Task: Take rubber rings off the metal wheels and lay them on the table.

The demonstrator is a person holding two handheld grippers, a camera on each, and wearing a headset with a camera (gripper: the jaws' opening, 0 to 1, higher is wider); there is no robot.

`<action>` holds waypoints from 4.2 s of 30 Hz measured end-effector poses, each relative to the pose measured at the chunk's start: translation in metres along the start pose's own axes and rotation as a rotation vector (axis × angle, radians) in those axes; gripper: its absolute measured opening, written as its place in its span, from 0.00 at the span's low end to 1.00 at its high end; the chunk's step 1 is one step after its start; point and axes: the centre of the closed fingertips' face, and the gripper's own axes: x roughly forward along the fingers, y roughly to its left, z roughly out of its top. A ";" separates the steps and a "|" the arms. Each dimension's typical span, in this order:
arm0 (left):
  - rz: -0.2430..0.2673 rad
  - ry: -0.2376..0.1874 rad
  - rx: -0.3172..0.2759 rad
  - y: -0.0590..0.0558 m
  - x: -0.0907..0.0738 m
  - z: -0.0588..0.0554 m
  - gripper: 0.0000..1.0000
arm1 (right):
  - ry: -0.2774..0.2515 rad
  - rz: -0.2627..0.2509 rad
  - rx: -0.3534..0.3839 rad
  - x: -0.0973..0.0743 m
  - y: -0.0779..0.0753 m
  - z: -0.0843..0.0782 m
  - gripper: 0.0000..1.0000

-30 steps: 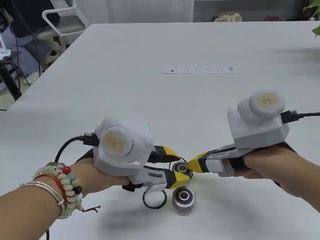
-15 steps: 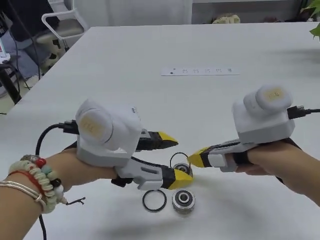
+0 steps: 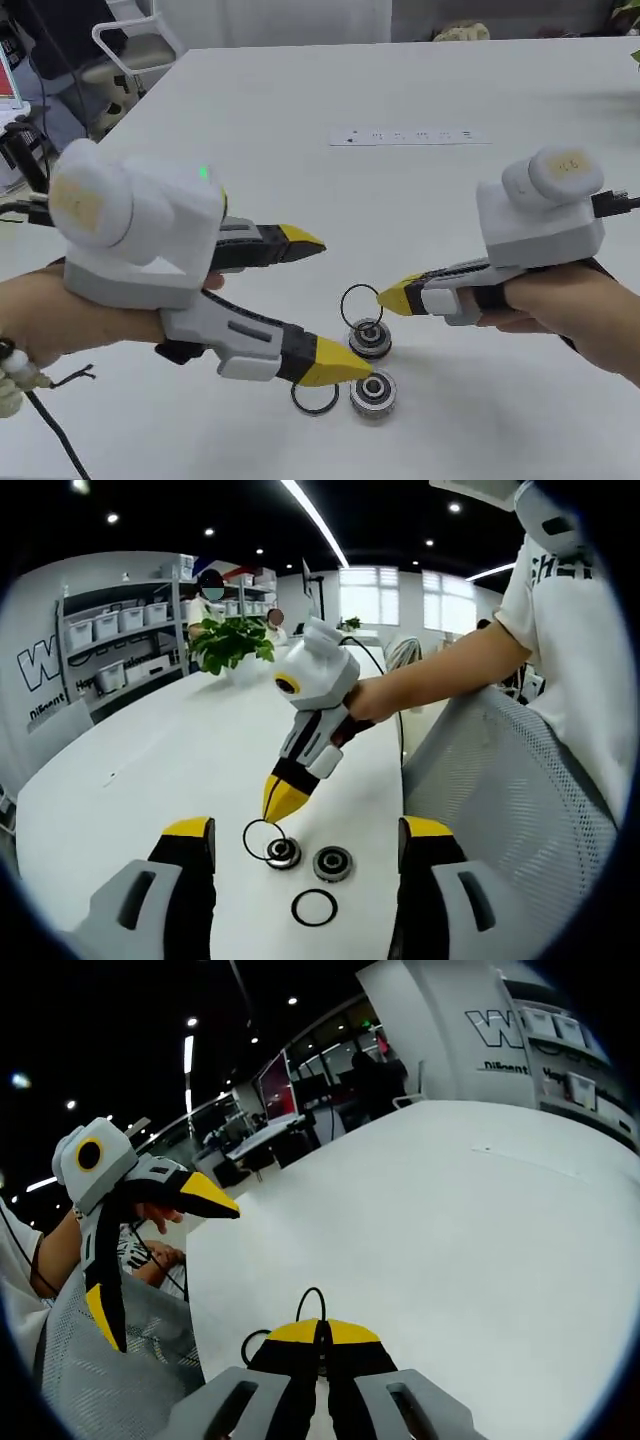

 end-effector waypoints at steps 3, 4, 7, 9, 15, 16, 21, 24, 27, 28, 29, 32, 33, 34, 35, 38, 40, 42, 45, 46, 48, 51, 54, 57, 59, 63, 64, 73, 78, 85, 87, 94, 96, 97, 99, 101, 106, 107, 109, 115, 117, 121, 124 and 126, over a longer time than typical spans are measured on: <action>0.036 0.009 0.019 0.001 -0.012 -0.001 0.73 | -0.003 0.006 -0.004 0.000 0.002 0.002 0.00; 0.042 0.014 0.024 0.000 -0.018 -0.001 0.74 | -0.005 0.008 -0.005 0.000 0.003 0.002 0.00; 0.068 0.016 0.030 0.000 -0.030 -0.001 0.77 | -0.008 0.016 -0.009 0.000 0.006 0.004 0.00; 0.088 0.012 0.032 0.000 -0.039 0.001 0.78 | -0.009 0.020 -0.013 0.000 0.008 0.005 0.00; 0.145 -0.021 0.014 -0.001 -0.060 0.003 0.79 | -0.013 0.036 -0.023 0.001 0.015 0.008 0.00; 0.153 -0.020 0.014 -0.001 -0.062 0.001 0.80 | -0.013 0.038 -0.024 0.001 0.015 0.008 0.00; 0.210 -0.007 -0.023 -0.001 -0.077 -0.010 0.85 | -0.011 0.053 -0.035 0.002 0.023 0.010 0.00; 0.234 -0.006 -0.041 -0.001 -0.082 -0.016 0.89 | -0.008 0.064 -0.041 0.004 0.027 0.010 0.00; 0.258 -0.017 -0.066 -0.001 -0.087 -0.020 0.91 | -0.004 0.071 -0.050 0.005 0.031 0.009 0.00; 0.265 -0.022 -0.074 -0.001 -0.089 -0.021 0.91 | -0.003 0.074 -0.052 0.005 0.032 0.009 0.00; 0.272 -0.024 -0.086 -0.002 -0.091 -0.024 0.92 | -0.001 0.077 -0.054 0.005 0.034 0.009 0.00; 0.281 -0.039 -0.117 -0.003 -0.093 -0.028 0.92 | 0.001 0.085 -0.059 0.006 0.037 0.009 0.00; 0.282 -0.051 -0.133 -0.004 -0.093 -0.029 0.92 | 0.003 0.089 -0.061 0.007 0.039 0.009 0.00; 0.278 -0.061 -0.144 -0.005 -0.093 -0.030 0.93 | 0.005 0.093 -0.061 0.007 0.040 0.009 0.00; 0.279 -0.070 -0.161 -0.006 -0.092 -0.032 0.94 | 0.008 0.097 -0.062 0.008 0.041 0.008 0.00; 0.291 -0.067 -0.180 -0.007 -0.090 -0.039 0.97 | 0.018 0.105 -0.067 0.010 0.045 0.005 0.00; 0.292 -0.056 -0.186 -0.009 -0.088 -0.044 0.96 | 0.024 0.110 -0.069 0.012 0.047 0.004 0.00; 0.290 -0.051 -0.193 -0.011 -0.086 -0.048 0.97 | 0.034 0.119 -0.072 0.014 0.050 0.001 0.00; 0.288 -0.044 -0.205 -0.014 -0.082 -0.053 0.97 | 0.052 0.130 -0.079 0.017 0.053 -0.004 0.00; 0.287 -0.042 -0.206 -0.014 -0.081 -0.054 0.97 | 0.055 0.133 -0.080 0.018 0.053 -0.005 0.00; 0.284 -0.037 -0.212 -0.015 -0.078 -0.058 0.96 | 0.066 0.141 -0.080 0.020 0.056 -0.008 0.00; 0.280 -0.013 -0.225 -0.016 -0.075 -0.066 0.95 | 0.085 0.150 -0.082 0.024 0.057 -0.013 0.00; 0.274 0.003 -0.235 -0.016 -0.074 -0.071 0.94 | 0.106 0.161 -0.086 0.027 0.061 -0.019 0.00; 0.280 0.002 -0.225 -0.015 -0.075 -0.071 0.93 | 0.123 0.168 -0.089 0.030 0.063 -0.024 0.00; 0.280 -0.004 -0.232 -0.015 -0.075 -0.070 0.93 | 0.137 0.172 -0.090 0.032 0.064 -0.028 0.00; 0.276 0.002 -0.248 -0.016 -0.074 -0.073 0.92 | 0.164 0.174 -0.092 0.035 0.065 -0.037 0.00; 0.277 0.004 -0.249 -0.016 -0.074 -0.073 0.92 | 0.169 0.173 -0.094 0.036 0.064 -0.039 0.00; 0.282 0.013 -0.254 -0.017 -0.074 -0.075 0.90 | 0.200 0.153 -0.098 0.039 0.062 -0.048 0.00; 0.284 0.009 -0.260 -0.016 -0.074 -0.075 0.88 | 0.196 0.159 -0.082 0.039 0.063 -0.047 0.00; 0.290 0.007 -0.259 -0.016 -0.075 -0.075 0.88 | 0.184 0.148 -0.072 0.039 0.061 -0.044 0.00; 0.291 0.007 -0.259 -0.016 -0.075 -0.075 0.87 | 0.188 0.146 -0.067 0.039 0.060 -0.046 0.00; 0.298 0.007 -0.264 -0.015 -0.076 -0.075 0.87 | 0.199 0.123 -0.075 0.040 0.057 -0.048 0.00; 0.299 0.007 -0.264 -0.015 -0.076 -0.075 0.86 | 0.205 0.114 -0.084 0.041 0.055 -0.049 0.00; 0.300 0.007 -0.263 -0.015 -0.076 -0.075 0.86 | 0.205 0.111 -0.084 0.041 0.055 -0.049 0.00; 0.303 0.006 -0.260 -0.014 -0.076 -0.075 0.86 | 0.207 0.105 -0.088 0.041 0.053 -0.050 0.00; 0.306 0.006 -0.259 -0.014 -0.076 -0.074 0.85 | 0.208 0.099 -0.091 0.042 0.052 -0.050 0.00; 0.309 0.005 -0.260 -0.013 -0.077 -0.075 0.85 | 0.210 0.080 -0.125 0.042 0.050 -0.050 0.00; 0.310 0.006 -0.258 -0.013 -0.077 -0.075 0.85 | 0.212 0.081 -0.130 0.042 0.050 -0.050 0.00; 0.310 0.007 -0.260 -0.013 -0.077 -0.075 0.84 | 0.214 0.082 -0.135 0.043 0.050 -0.051 0.00; 0.315 0.006 -0.260 -0.012 -0.077 -0.075 0.84 | 0.229 0.073 -0.176 0.044 0.051 -0.053 0.01; 0.316 0.006 -0.260 -0.011 -0.077 -0.075 0.83 | 0.238 0.072 -0.193 0.044 0.051 -0.055 0.02; 0.318 0.007 -0.257 -0.011 -0.077 -0.075 0.81 | 0.248 0.067 -0.249 0.045 0.052 -0.056 0.04; 0.320 0.004 -0.259 -0.011 -0.078 -0.075 0.81 | 0.252 0.065 -0.276 0.046 0.053 -0.056 0.06; 0.321 0.004 -0.261 -0.011 -0.078 -0.075 0.81 | 0.252 0.069 -0.283 0.046 0.054 -0.056 0.06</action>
